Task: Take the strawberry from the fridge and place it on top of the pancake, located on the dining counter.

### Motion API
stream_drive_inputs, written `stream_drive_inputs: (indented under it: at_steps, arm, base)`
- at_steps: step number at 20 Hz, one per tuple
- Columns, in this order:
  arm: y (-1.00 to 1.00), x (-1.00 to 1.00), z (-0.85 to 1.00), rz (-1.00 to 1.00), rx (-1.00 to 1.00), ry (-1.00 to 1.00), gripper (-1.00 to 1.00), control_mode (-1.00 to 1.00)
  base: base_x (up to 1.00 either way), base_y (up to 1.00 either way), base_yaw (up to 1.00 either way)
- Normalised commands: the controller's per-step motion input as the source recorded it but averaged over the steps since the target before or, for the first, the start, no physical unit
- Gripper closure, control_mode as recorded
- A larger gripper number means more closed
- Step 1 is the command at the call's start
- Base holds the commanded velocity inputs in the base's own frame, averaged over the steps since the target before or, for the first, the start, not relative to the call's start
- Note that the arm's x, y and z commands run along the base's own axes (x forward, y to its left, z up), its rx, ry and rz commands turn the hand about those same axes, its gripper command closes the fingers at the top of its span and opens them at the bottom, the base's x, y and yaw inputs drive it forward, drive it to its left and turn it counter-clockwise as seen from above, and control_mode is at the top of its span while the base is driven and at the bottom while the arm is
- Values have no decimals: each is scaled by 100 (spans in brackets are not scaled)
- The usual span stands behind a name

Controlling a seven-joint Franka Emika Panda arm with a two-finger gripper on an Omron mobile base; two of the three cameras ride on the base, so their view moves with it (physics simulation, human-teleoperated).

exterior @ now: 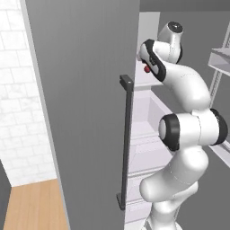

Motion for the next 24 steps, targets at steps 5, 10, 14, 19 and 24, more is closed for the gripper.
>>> stream_drive_inputs:
  at_steps: [5,10,14,19,24]
  arm:
    - [3,-17,-39,0,0,5,-100,-100]
    - [5,-5,-29,0,0,4,-100,-100]
    - [4,1,-9,0,0,4,-100,-100]
    - [9,17,-3,0,0,2,-100,-100]
    - [0,9,0,0,0,0,-100,-100]
  base:
    - [0,0,0]
    - [0,0,0]
    - [0,0,0]
    - [0,0,0]
    - [0,0,0]
